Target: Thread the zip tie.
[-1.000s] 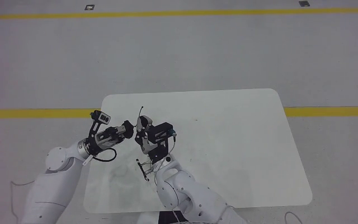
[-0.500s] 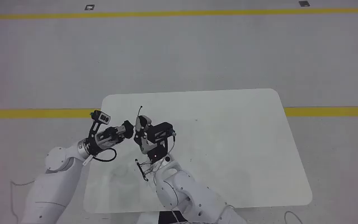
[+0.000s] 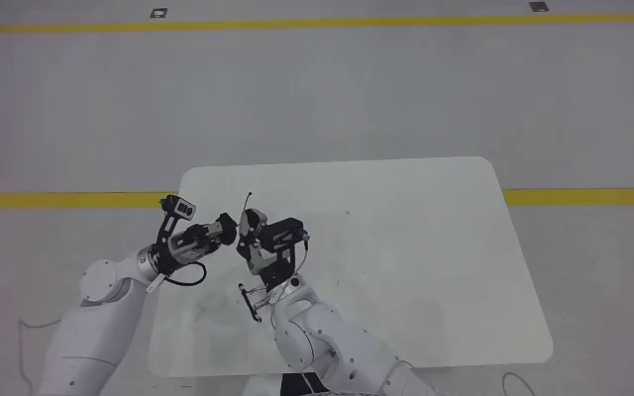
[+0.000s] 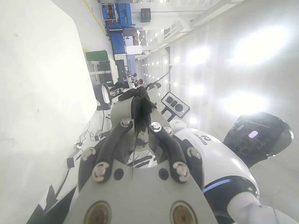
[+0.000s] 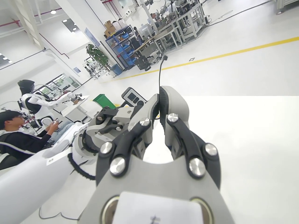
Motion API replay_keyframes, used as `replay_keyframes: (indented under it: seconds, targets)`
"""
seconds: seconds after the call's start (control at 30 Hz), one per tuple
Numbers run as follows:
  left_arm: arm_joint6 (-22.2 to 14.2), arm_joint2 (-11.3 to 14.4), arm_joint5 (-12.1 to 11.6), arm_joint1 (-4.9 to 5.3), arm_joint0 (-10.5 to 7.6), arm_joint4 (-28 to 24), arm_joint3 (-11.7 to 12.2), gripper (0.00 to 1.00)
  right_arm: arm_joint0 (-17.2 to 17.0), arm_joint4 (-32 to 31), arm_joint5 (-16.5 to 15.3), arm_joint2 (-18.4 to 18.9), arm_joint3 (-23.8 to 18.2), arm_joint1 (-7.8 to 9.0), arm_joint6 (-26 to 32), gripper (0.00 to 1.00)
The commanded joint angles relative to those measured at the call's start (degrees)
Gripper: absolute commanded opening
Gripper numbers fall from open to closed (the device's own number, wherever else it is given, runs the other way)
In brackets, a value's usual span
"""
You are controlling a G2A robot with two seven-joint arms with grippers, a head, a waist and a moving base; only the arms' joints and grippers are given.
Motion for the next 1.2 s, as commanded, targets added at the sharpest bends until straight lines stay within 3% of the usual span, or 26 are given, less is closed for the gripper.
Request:
replay_keyframes:
  seconds: [0.0,0.6,0.97,1.17]
  targets:
    - [0.0,0.0,0.0,0.00,0.00,0.0,0.0,0.00,-0.1,0.3,0.0,0.2,0.1,-0.03,-0.1,0.00]
    - [0.0,0.0,0.0,0.00,0.00,0.0,0.0,0.00,0.5,3.8,-1.9,-1.1,-1.1,0.91,-2.7,0.00]
    - [0.0,0.0,0.0,0.00,0.00,0.0,0.0,0.00,2.0,7.6,-0.7,-2.9,1.8,0.39,-3.9,0.00]
    - [0.0,0.0,0.0,0.00,0.00,0.0,0.0,0.00,1.8,8.1,-0.2,-2.6,1.4,0.61,-5.5,0.00]
